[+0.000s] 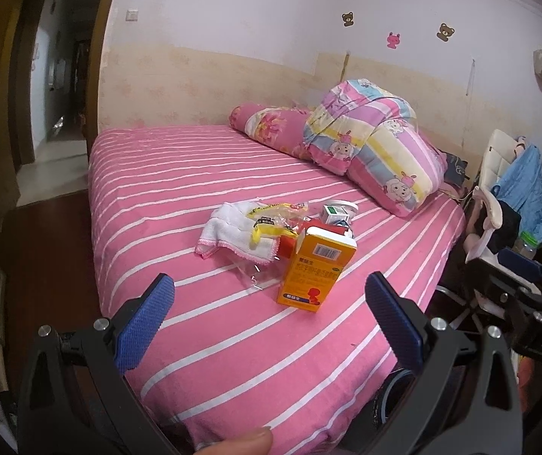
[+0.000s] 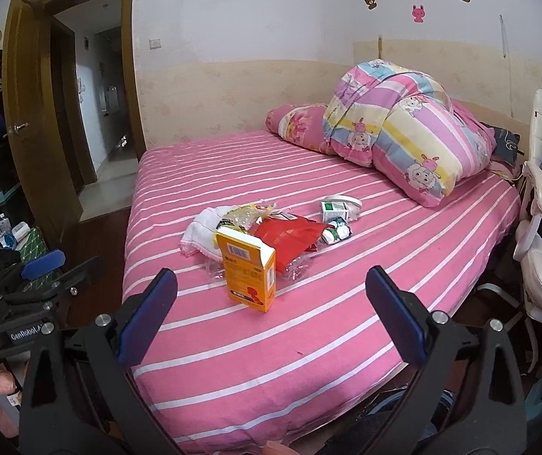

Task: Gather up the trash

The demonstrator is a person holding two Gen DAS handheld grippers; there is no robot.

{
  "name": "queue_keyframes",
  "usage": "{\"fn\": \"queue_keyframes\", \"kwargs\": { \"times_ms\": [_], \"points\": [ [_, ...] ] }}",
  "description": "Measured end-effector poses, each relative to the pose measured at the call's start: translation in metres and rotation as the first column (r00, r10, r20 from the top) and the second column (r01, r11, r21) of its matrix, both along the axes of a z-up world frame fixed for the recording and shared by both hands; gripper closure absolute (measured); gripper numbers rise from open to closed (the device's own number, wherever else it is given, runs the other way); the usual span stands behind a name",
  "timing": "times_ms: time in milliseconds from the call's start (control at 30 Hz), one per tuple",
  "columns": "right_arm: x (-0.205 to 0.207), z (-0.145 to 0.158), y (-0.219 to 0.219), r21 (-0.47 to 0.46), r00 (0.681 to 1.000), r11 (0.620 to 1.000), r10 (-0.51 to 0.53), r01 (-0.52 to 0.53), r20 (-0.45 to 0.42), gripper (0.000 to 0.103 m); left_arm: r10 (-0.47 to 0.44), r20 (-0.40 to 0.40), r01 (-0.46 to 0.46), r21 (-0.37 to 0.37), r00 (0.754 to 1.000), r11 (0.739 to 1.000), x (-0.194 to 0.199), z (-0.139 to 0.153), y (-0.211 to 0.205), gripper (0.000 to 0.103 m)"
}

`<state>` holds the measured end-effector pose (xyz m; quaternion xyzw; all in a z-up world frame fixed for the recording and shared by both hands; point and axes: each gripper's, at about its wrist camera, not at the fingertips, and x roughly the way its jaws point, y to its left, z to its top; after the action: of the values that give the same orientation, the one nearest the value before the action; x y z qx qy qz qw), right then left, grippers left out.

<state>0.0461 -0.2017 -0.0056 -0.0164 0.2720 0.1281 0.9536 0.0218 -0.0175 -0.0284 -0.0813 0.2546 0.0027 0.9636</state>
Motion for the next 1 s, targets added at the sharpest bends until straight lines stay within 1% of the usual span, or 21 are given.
{"fn": "queue_keyframes", "kwargs": {
  "times_ms": [100,500,1000],
  "points": [
    [-0.005,0.002,0.005,-0.003,1.000,1.000,0.010,-0.010,0.008,0.005,0.007,0.001,-0.007,0.010,1.000,1.000,-0.003,0.002,0.002,0.005],
    [-0.017,0.010,0.012,-0.006,0.999,1.000,0.020,-0.020,0.033,0.005,0.024,0.022,-0.025,0.005,0.999,1.000,-0.013,0.009,0.008,0.005],
    [-0.016,0.008,0.018,-0.003,0.999,1.000,0.027,-0.027,0.032,0.005,0.035,0.027,-0.035,0.013,0.999,0.999,-0.017,0.012,0.010,0.005]
  ]
}}
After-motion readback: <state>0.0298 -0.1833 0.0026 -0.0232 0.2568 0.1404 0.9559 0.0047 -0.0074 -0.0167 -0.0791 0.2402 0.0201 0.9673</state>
